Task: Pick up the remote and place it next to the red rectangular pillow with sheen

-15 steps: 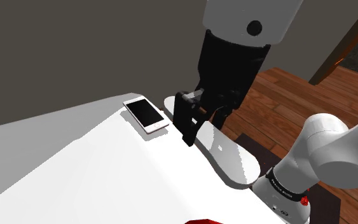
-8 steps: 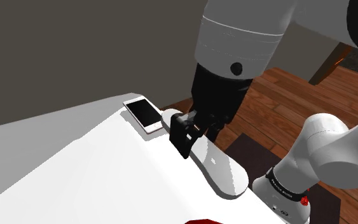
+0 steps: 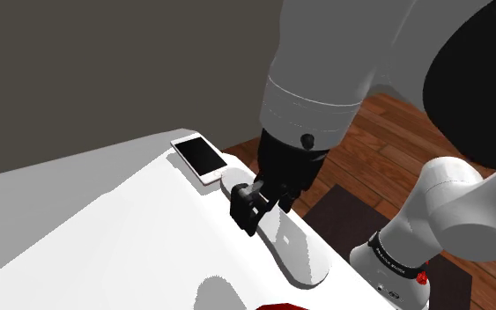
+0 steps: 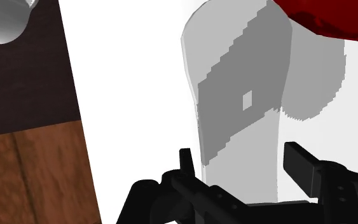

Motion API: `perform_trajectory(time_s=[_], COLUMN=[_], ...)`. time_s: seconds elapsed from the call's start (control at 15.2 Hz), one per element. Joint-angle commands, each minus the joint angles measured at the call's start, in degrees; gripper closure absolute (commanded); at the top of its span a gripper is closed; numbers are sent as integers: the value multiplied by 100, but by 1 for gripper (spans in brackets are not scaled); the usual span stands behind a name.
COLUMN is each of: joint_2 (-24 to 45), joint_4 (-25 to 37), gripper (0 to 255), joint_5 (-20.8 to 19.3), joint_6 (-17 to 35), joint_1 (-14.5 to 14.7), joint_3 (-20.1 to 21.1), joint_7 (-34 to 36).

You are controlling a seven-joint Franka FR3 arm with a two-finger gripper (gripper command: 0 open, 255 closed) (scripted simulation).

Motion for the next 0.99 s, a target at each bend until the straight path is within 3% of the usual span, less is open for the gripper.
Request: perform_trajectory(time_s=[0.0,0.92], joint_2=[0,321], joint_4=[-151,-932], gripper=[255,255], joint_5=[24,83], joint_6=[156,1251], joint_1=[12,7], joint_3=[27,310], joint_7=[-8,30])
